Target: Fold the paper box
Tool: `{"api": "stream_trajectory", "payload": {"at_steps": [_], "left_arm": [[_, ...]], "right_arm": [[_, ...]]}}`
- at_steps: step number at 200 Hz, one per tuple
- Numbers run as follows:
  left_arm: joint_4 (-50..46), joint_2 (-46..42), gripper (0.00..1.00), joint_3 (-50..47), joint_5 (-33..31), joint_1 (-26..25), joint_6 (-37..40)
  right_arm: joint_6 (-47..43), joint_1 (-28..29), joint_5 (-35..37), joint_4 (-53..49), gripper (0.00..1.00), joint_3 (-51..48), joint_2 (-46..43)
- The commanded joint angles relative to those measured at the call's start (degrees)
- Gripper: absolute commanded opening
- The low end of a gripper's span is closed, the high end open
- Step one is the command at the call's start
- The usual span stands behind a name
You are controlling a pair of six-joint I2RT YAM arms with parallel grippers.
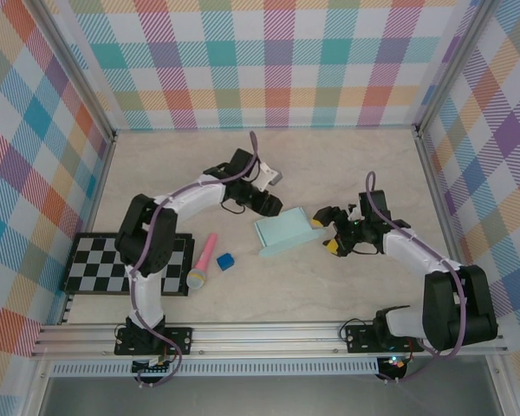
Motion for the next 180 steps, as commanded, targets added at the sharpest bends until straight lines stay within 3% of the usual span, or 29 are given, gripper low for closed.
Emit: {"api": "stream_trajectory", "payload": {"at_steps": [1, 71, 114, 148, 180], "left_arm": [[-2.6, 1.8, 0.57, 1.8, -1.1, -2.4, 4.7], [-4.0, 1.3, 0.55, -2.0, -12.7, -6.4, 5.9], [-4.7, -1.7, 0.55, -5.1, -14.2, -6.8, 3.1], [-5.0, -6.1, 0.55, -9.2, -13.4, -6.8, 0.5], [-5.4, -11.1, 0.57, -10.8, -14.2, -6.2, 0.5]], "right_arm": [[2.9, 1.1, -1.8, 6.5, 0.78, -1.1, 0.8], [0.4, 3.5, -0.4, 11.4, 0.48, -2.9, 7.4], [-6.5, 3.5, 2.3, 6.2, 0.39, -1.2, 10.2], [-11.2, 3.6, -0.3, 6.4, 0.29, 1.3, 15.3], [-16.8, 3.6, -1.0, 4.7, 0.27, 4.5, 18.1]]}}
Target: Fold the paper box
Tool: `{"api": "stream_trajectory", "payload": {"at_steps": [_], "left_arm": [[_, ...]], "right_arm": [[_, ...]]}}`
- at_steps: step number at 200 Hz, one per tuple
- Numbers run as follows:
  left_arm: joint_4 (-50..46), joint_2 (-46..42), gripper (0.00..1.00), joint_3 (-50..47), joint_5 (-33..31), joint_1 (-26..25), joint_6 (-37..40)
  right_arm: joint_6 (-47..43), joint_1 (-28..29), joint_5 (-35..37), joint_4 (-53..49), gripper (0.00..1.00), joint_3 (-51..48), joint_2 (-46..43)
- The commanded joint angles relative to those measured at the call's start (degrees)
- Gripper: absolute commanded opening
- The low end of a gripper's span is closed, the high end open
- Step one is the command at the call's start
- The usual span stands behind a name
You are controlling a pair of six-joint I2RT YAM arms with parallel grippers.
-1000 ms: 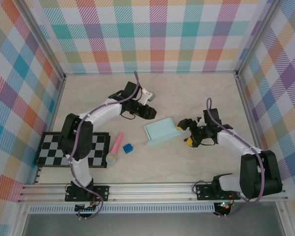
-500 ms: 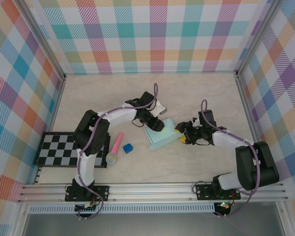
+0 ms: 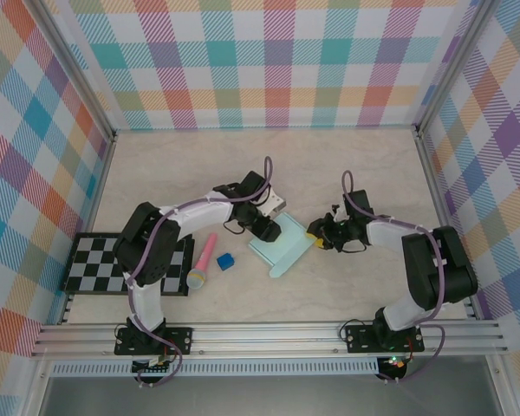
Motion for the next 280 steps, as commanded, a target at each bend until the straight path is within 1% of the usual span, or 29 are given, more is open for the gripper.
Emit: {"api": "stream_trajectory", "payload": {"at_steps": [1, 11, 20, 23, 27, 29, 30, 33, 56, 68, 77, 81, 94, 104, 112, 127, 136, 144, 151, 171, 181, 201, 219, 221, 227, 242, 262, 270, 280], "left_arm": [[-2.3, -5.2, 0.57, -0.8, -1.3, 0.1, -0.8], [-2.1, -6.7, 0.59, -0.5, -1.0, 0.8, -0.8], [-1.5, -8.1, 0.65, -0.5, -0.1, 1.6, -0.6], [-1.1, -8.6, 0.69, -0.5, 0.3, 1.8, -0.4], [-0.6, -9.2, 0.77, -0.6, 0.7, 1.9, 0.0], [-0.3, -9.5, 0.90, -0.6, 1.0, 2.0, 0.3], [-0.2, -9.7, 0.95, -0.7, 1.2, 2.0, 0.5], [0.3, -10.3, 0.99, -0.7, 1.5, 2.1, 1.2], [4.8, -12.6, 1.00, -1.5, 4.2, 2.1, 7.4], [3.9, -11.4, 1.00, -0.1, 6.6, 2.2, 13.0], [3.5, -9.3, 1.00, 1.4, 6.6, 2.6, 13.5], [2.4, -7.9, 1.00, 2.8, 7.7, 3.2, 13.6], [-6.8, -1.6, 1.00, 10.2, 16.9, 5.6, 18.3], [-11.5, 2.6, 1.00, 14.4, 15.4, 5.7, 21.7], [-13.2, 4.5, 1.00, 15.0, 13.8, 5.3, 24.8], [-8.9, 5.2, 0.91, 12.1, 11.6, 5.4, 25.5], [-5.0, 4.9, 0.80, 10.1, 8.5, 5.3, 24.5], [-2.9, 4.7, 0.71, 9.3, 7.4, 5.4, 24.5], [-1.8, 4.9, 0.66, 9.3, 5.8, 5.3, 24.3], [-1.6, 4.8, 0.52, 10.4, 5.6, 5.3, 27.6], [-1.8, 4.4, 0.49, 10.8, 6.4, 5.3, 29.9], [-3.0, 4.0, 0.47, 11.6, 9.6, 5.4, 35.3], [-9.1, 4.3, 0.44, 12.1, 16.2, 5.4, 49.3], [-9.5, 4.3, 0.42, 12.0, 16.8, 5.4, 50.8], [-10.0, 4.4, 0.41, 11.6, 18.2, 5.5, 53.6], [-8.2, 5.0, 0.41, 11.8, 20.9, 5.9, 54.1], [-9.2, 7.4, 0.41, 14.8, 21.0, 5.9, 54.9], [-9.4, 8.4, 0.38, 16.0, 21.0, 5.9, 54.8], [-9.9, 9.4, 0.37, 17.3, 20.8, 5.9, 54.7]], "right_arm": [[-6.5, 0.2, -0.3, -2.7, 0.27, 2.0, 2.2], [-8.1, 0.2, -1.5, -2.5, 0.26, 3.1, 3.0], [-10.0, 0.2, -3.3, -1.8, 0.22, 4.0, 4.2], [-10.7, 0.2, -4.0, -1.8, 0.22, 4.6, 4.6], [-11.8, 0.2, -4.8, -1.9, 0.21, 5.1, 5.3], [-12.4, 0.2, -5.4, -2.0, 0.20, 5.5, 5.7], [-12.7, 0.2, -5.6, -2.0, 0.19, 5.7, 5.9], [-13.6, 0.2, -6.3, -2.2, 0.18, 6.3, 6.5], [-22.7, 0.2, -7.7, -6.6, 0.12, 10.8, 10.3], [-26.1, 0.2, -8.6, -7.5, 0.11, 12.5, 11.6], [-28.4, 0.2, -9.6, -8.1, 0.11, 13.5, 12.5], [-29.3, 0.3, -10.2, -8.3, 0.11, 14.0, 13.0], [-31.9, 0.2, -11.7, -9.1, 0.11, 15.6, 14.3], [-33.5, 0.2, -12.1, -9.9, 0.12, 16.8, 15.2], [-34.8, 0.2, -12.4, -10.2, 0.13, 17.5, 15.8], [-36.5, 0.2, -12.2, -10.4, 0.14, 18.3, 16.7], [-36.8, 0.2, -11.5, -10.5, 0.15, 18.5, 17.1], [-37.2, 0.2, -11.3, -10.9, 0.15, 18.8, 17.4], [-37.4, 0.2, -11.2, -11.2, 0.15, 19.0, 17.6], [-38.2, 0.2, -12.3, -11.2, 0.16, 18.8, 17.8], [-38.7, 0.2, -12.7, -11.9, 0.16, 18.8, 18.0], [-39.7, 0.2, -12.7, -12.9, 0.16, 18.7, 17.9], [-40.2, 0.3, -12.4, -13.5, 0.16, 18.7, 17.8], [-40.2, 0.2, -12.3, -13.5, 0.16, 18.7, 17.8], [-40.2, 0.2, -12.3, -13.6, 0.16, 18.8, 17.9], [-40.3, 0.2, -12.8, -13.9, 0.16, 19.0, 18.0], [-40.5, 0.2, -12.9, -14.6, 0.16, 19.5, 18.2], [-40.6, 0.2, -12.7, -15.0, 0.16, 19.8, 18.4], [-40.7, 0.2, -12.8, -15.5, 0.16, 20.1, 18.5]]}}
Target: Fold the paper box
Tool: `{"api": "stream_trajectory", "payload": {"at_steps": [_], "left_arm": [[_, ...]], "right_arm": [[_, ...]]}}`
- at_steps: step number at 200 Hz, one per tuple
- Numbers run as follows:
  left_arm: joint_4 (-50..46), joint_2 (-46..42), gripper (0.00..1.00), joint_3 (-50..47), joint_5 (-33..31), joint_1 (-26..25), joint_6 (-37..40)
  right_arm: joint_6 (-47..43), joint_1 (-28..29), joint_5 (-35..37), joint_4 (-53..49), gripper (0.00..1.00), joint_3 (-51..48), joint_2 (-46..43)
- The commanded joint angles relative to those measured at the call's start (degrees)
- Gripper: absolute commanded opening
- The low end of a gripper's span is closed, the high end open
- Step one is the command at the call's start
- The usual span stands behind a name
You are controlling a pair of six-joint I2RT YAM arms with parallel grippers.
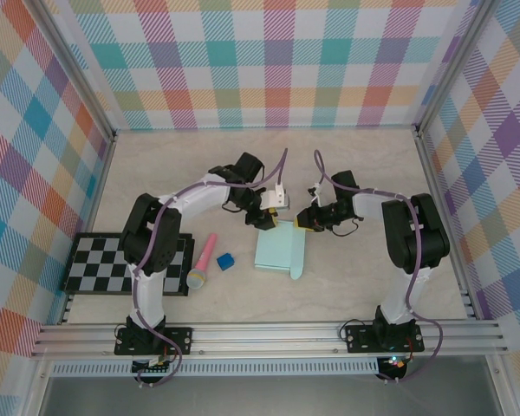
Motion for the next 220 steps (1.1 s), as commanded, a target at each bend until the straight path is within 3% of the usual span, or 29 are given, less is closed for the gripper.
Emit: {"api": "stream_trajectory", "payload": {"at_steps": [1, 33, 91, 149, 220], "left_arm": [[-2.3, 2.8, 0.37, 4.2, 3.5, 0.4, 4.6], [-6.3, 5.4, 0.36, 7.6, 1.8, 0.2, 5.6], [-5.0, 7.3, 0.36, 8.4, -3.1, -0.3, 3.7], [-7.8, 9.8, 0.26, 10.6, -5.0, -1.6, 3.5], [-10.8, 10.9, 0.29, 11.4, -7.8, -2.7, 4.8]], "right_arm": [[-2.5, 0.2, 0.2, -3.3, 0.16, 1.2, 1.5], [-3.2, 0.2, 0.8, -5.0, 0.16, 1.9, 1.9], [-3.2, 0.2, 0.7, -5.1, 0.16, 2.1, 2.7], [-3.4, 0.2, 0.9, -5.8, 0.15, 2.3, 2.6], [-2.8, 0.2, 1.0, -5.8, 0.15, 2.4, 2.5]]}}
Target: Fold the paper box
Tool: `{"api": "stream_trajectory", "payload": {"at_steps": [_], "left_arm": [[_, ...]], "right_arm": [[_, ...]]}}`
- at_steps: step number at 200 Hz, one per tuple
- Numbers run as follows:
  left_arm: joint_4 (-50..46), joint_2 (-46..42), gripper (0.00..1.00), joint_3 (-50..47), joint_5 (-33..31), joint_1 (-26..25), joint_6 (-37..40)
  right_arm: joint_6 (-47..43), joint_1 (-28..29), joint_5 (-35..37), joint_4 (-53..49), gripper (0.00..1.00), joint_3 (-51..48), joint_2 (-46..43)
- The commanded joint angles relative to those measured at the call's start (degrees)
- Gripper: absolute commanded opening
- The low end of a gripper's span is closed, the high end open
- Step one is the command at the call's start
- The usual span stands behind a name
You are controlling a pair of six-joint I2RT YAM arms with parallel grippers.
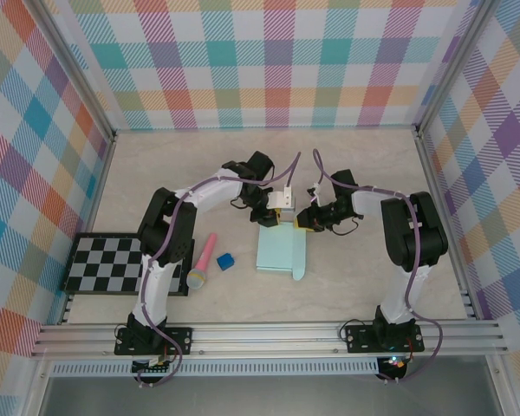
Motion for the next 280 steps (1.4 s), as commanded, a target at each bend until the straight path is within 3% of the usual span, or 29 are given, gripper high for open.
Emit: {"api": "stream_trajectory", "payload": {"at_steps": [1, 39, 67, 83, 102, 133, 166, 190, 213, 253, 280], "left_arm": [[-3.6, 2.4, 0.29, 1.6, -1.5, -1.2, 1.2], [-5.8, 4.8, 0.26, 4.1, -4.3, -1.9, 1.7], [-9.1, 6.8, 0.12, 7.0, -5.2, -2.3, 2.2], [-10.4, 7.4, 0.10, 7.7, -5.9, -2.8, 2.7], [-11.0, 7.5, 0.00, 7.7, -6.6, -3.2, 3.0], [-10.6, 7.1, 0.00, 7.4, -6.2, -3.2, 2.0], [-7.4, 4.7, 0.00, 6.1, -3.5, -1.8, -0.3], [-5.2, 3.2, 0.00, 5.9, 1.6, 0.2, -3.4], [-2.5, 1.9, 0.00, 5.0, 5.4, 1.2, -6.1], [1.0, 1.1, 0.00, 2.9, 7.8, 1.7, -8.8], [2.1, 0.8, 0.00, 2.0, 8.2, 1.7, -10.1]], "right_arm": [[-1.4, 0.2, 1.5, -2.1, 0.15, 0.5, 1.4], [-0.4, 0.3, 1.1, -2.0, 0.16, 0.6, 1.6], [0.5, 0.3, 0.8, -2.1, 0.17, 0.7, 1.4], [1.4, 0.3, 0.4, -1.4, 0.18, 0.5, 1.0], [2.7, 0.2, 0.6, -0.8, 0.21, 0.4, 0.2], [6.1, 0.0, 1.3, -0.6, 0.26, -0.2, -2.3], [16.4, -3.9, -0.6, 4.3, 0.48, -5.2, -8.1], [24.6, -7.1, -4.5, 8.9, 0.55, -9.9, -12.1], [28.7, -7.2, -6.3, 10.0, 0.62, -12.5, -14.6], [39.0, -6.9, -6.7, 15.9, 0.85, -17.9, -18.0], [44.2, -5.7, -6.5, 19.3, 0.88, -20.9, -18.6]]}}
